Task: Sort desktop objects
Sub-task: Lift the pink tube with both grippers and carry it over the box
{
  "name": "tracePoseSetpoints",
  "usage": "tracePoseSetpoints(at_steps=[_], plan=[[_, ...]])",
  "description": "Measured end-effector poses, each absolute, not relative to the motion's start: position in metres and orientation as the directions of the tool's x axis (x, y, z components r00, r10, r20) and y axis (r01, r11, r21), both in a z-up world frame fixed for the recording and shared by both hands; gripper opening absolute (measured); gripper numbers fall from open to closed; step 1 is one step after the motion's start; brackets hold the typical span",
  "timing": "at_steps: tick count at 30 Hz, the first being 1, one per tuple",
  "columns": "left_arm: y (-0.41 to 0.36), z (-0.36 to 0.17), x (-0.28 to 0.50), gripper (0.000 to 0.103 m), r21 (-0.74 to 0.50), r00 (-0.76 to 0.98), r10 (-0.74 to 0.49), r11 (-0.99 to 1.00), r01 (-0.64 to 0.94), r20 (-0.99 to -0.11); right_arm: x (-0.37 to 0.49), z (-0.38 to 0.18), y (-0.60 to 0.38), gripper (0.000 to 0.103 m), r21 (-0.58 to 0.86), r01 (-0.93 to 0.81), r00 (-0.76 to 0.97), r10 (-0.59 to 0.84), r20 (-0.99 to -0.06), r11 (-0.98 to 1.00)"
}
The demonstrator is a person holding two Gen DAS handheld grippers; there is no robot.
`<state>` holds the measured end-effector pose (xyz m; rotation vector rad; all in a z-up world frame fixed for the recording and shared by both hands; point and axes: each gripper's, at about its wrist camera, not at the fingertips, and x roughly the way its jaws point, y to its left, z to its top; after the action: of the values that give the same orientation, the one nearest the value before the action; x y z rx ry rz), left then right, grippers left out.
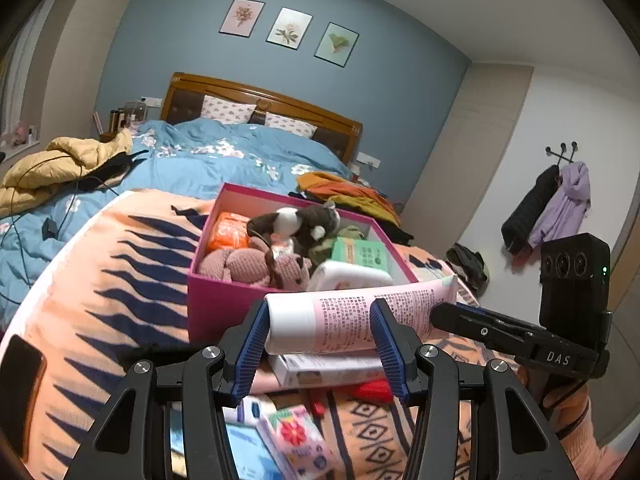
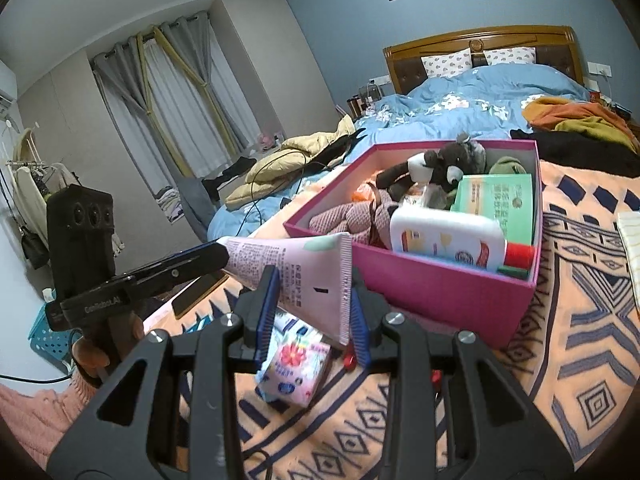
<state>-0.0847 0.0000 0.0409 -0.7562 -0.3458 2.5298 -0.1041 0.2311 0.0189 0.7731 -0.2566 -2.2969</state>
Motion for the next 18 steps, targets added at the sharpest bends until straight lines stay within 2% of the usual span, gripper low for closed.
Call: tracePoseSetpoints(at_steps=[18], plan=[[-0.003,0.046,-0.146,0.052,-0.382,-0.74,0.492,-0.861,-0.336,-0.459,-0.165,0.027,0.225,0.036,0.396,0.539,-0.594,-0.669,-0.447,-0.744]])
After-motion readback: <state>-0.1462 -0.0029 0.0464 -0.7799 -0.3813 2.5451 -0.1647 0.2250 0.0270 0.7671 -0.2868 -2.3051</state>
